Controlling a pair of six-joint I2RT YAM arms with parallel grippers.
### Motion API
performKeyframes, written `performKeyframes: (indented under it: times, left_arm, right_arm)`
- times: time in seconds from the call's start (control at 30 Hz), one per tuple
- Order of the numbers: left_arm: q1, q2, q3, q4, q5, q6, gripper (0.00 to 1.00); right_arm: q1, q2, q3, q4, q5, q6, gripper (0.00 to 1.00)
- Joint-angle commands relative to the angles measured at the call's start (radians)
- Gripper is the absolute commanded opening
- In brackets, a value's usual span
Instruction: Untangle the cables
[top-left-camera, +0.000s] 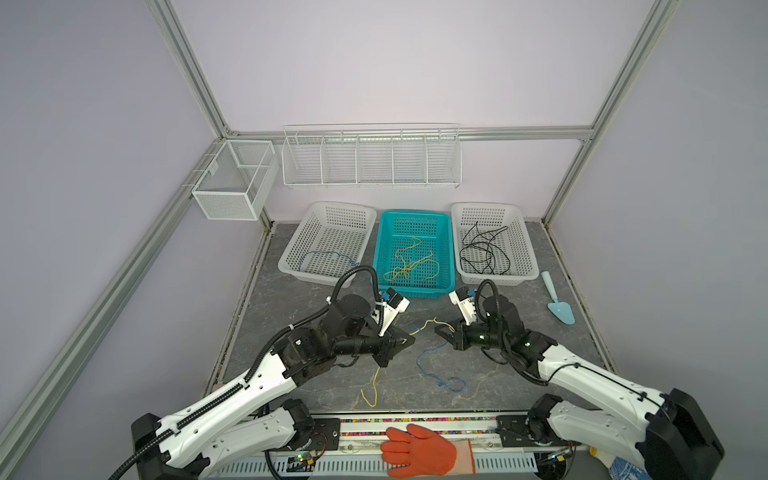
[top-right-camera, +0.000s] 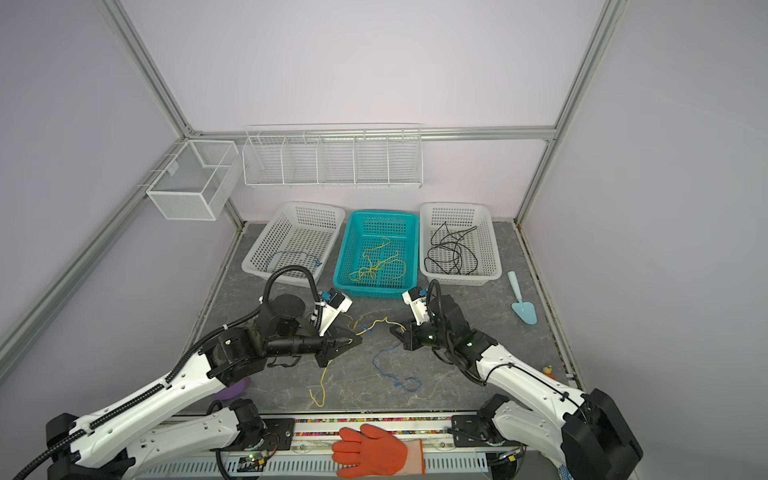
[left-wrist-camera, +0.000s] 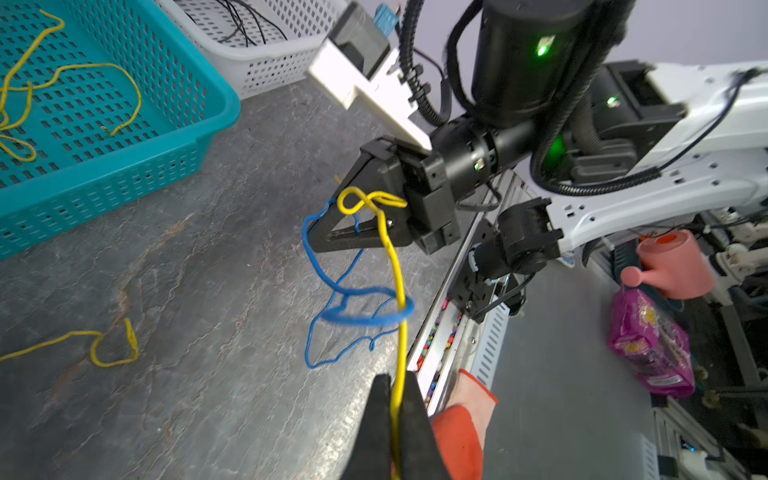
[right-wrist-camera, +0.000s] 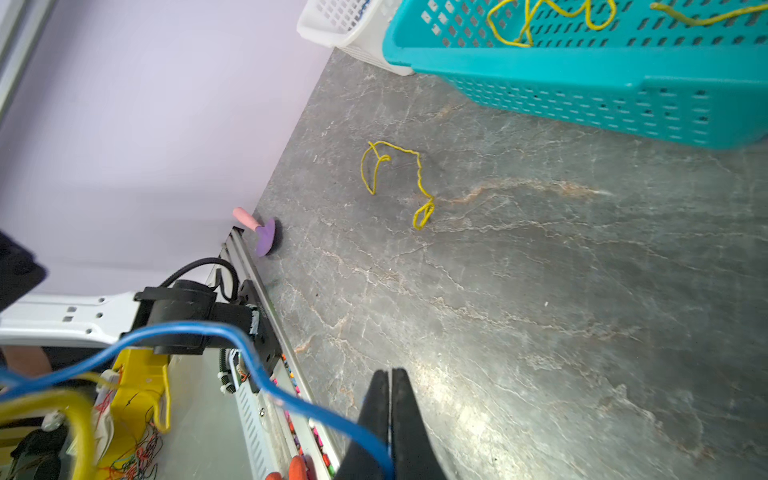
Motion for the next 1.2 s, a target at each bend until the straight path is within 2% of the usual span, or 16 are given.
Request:
performKeyframes:
  times: [0.0, 0.2, 0.4, 0.57, 0.87, 1.0, 1.17]
  left_arm:
    - [0.020, -0.092, -0.009, 0.143, -0.025, -0.104, 0.00]
    - [0.165, -0.246, -0.050, 0.201, -0.005, -0.213, 0.00]
    - [0.230, -0.322, -0.033, 0.245, -0.006, -0.259, 0.00]
    - [0.244, -0.361, 0.069, 0.196, -0.059, -0.235, 0.00]
    - [0.244, -0.372, 0.338, 0.000, -0.166, -0.149, 0.00]
    - [0.244, -0.347, 0.353, -0.035, -0.162, -0.158, 0.00]
    - [0.244, -0.276, 0.332, -0.052, -0.165, -0.129, 0.00]
  right_arm:
    - [0.005, 0.048, 0.002, -0.025, 0.095, 0.038, 0.06]
    - [0.006, 0.097, -0.033, 0.000, 0.136, 0.058, 0.06]
    - [0.003, 0.150, -0.039, -0.020, 0.185, 0.061, 0.06]
    - [-0.008, 0.203, -0.040, -0.032, 0.210, 0.062, 0.06]
    - [-0.060, 0.306, -0.033, -0.054, 0.195, 0.082, 0.06]
    - [-0.060, 0.282, -0.039, -0.011, 0.147, 0.075, 0.06]
    - [-0.059, 0.158, -0.056, -0.028, 0.173, 0.035, 0.06]
